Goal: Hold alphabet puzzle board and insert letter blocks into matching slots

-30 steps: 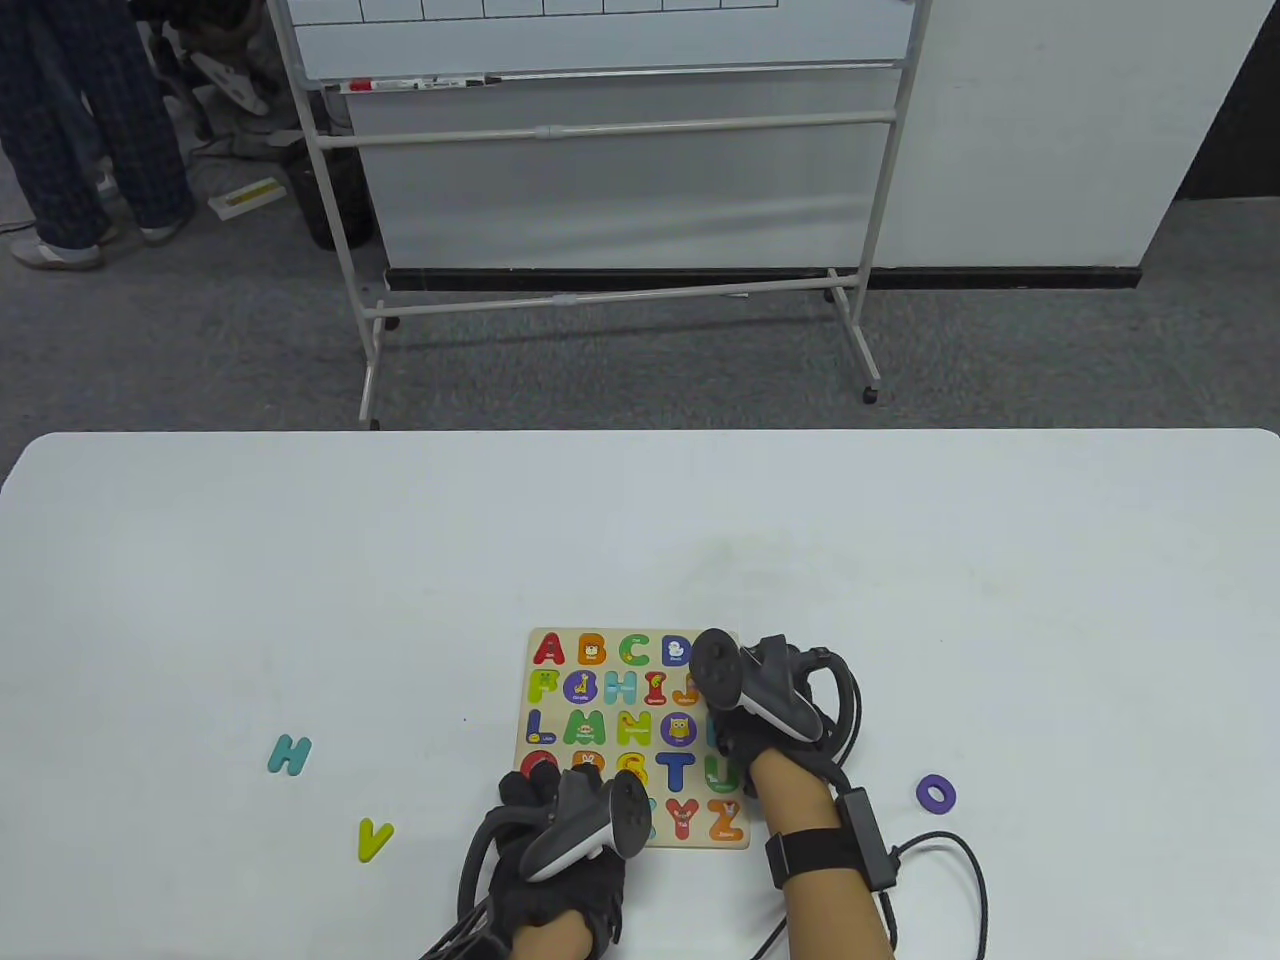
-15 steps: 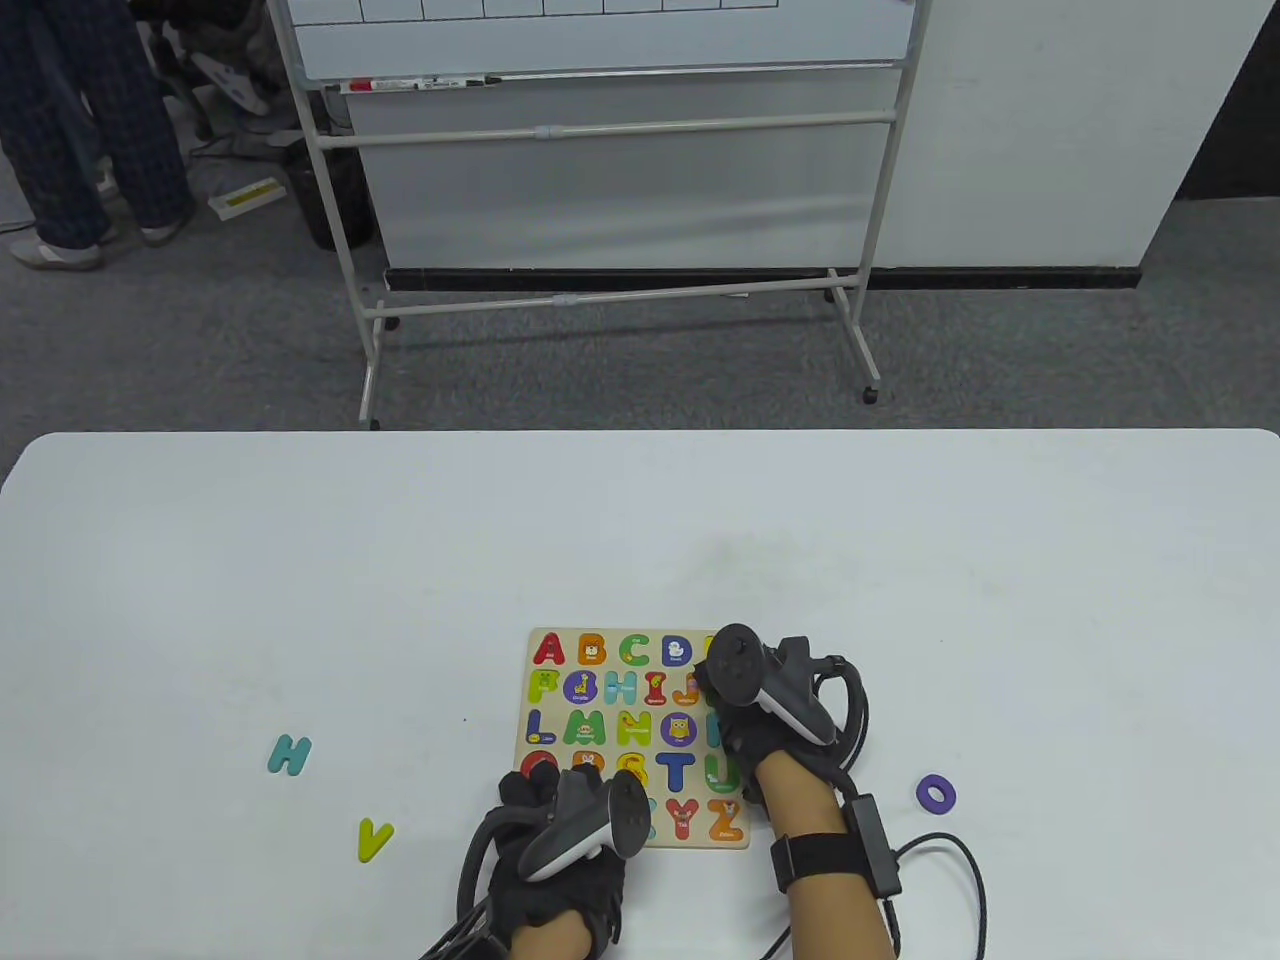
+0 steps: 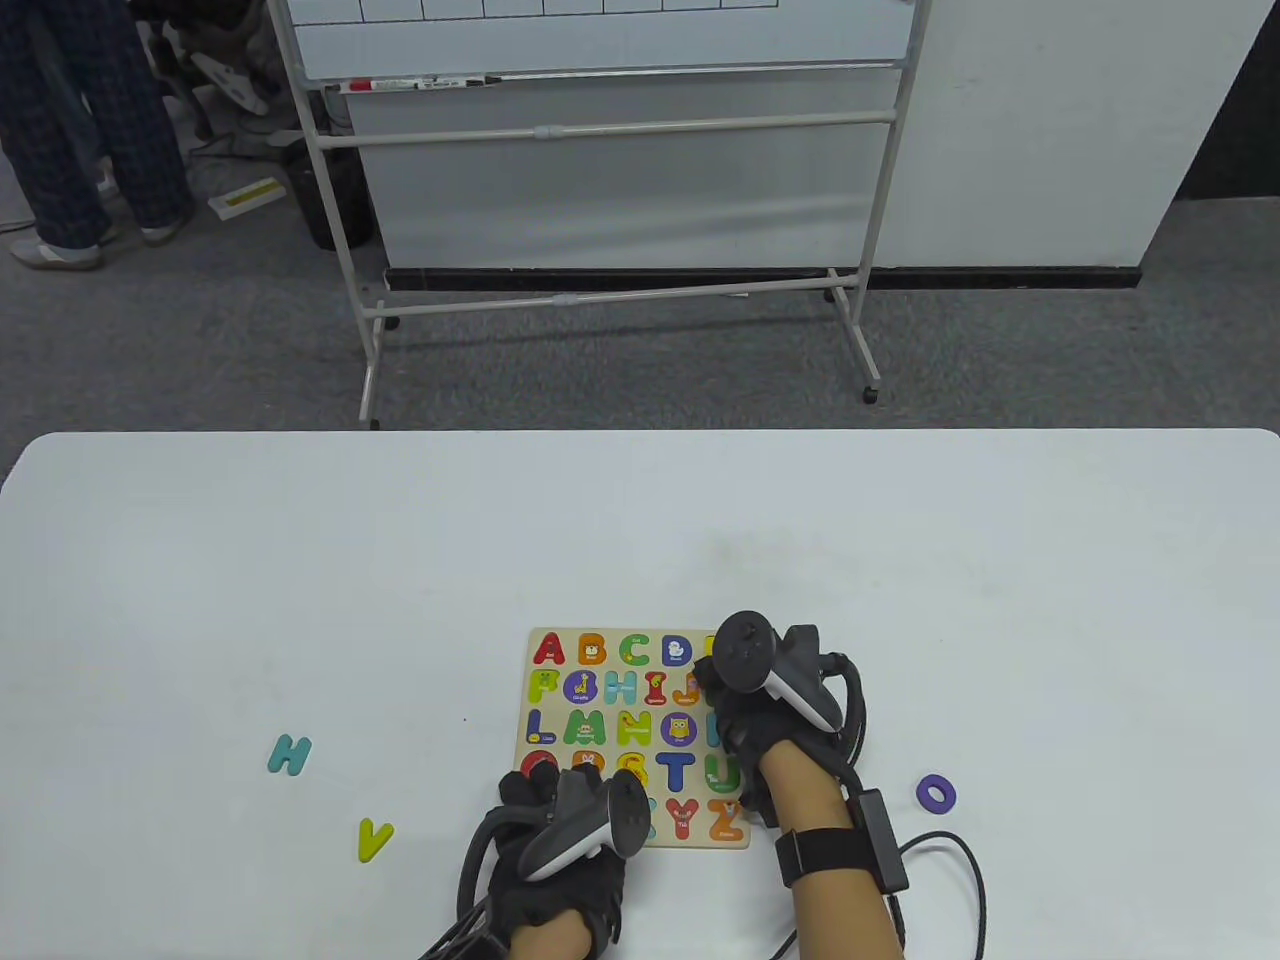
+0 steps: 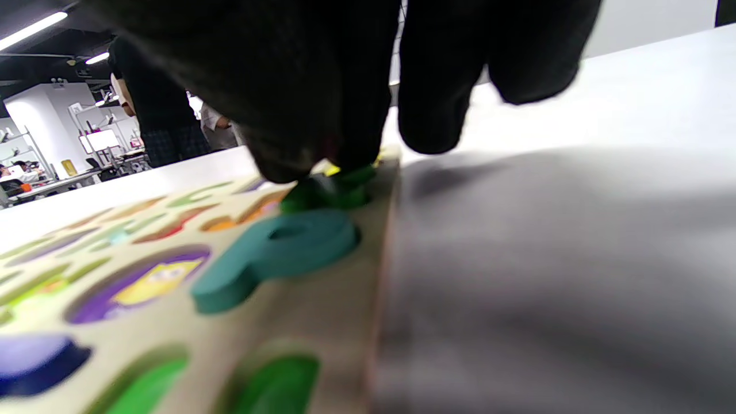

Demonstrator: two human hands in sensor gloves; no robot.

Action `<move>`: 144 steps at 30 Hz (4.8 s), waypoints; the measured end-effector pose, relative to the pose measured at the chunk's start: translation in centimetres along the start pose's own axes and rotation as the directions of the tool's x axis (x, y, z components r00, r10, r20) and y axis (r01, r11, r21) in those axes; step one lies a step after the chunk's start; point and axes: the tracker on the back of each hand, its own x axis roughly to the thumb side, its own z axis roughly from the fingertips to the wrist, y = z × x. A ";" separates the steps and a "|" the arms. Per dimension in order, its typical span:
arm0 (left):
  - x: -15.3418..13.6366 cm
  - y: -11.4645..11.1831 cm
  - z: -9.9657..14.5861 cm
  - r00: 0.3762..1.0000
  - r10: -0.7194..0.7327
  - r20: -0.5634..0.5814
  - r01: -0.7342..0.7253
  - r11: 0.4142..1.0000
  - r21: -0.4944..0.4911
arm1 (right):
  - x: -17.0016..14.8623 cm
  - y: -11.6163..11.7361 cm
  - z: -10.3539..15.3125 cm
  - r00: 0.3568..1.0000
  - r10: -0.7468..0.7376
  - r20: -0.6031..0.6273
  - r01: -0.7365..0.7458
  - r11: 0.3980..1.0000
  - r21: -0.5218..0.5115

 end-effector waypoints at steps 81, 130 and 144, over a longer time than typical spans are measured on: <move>0.0 -0.1 0.1 1.000 0.013 0.001 -0.013 1.000 -0.013 | -5.4 -3.6 6.1 0.898 0.424 -0.117 -0.421 0.906 0.056; -0.2 -0.1 0.0 1.000 0.019 0.008 -0.019 1.000 -0.015 | 5.8 0.9 2.5 0.916 0.304 0.262 -0.297 0.952 -0.069; -0.2 -0.1 0.0 1.000 0.019 0.008 -0.019 1.000 -0.017 | 5.0 0.1 3.0 0.949 0.222 0.223 -0.237 0.971 0.043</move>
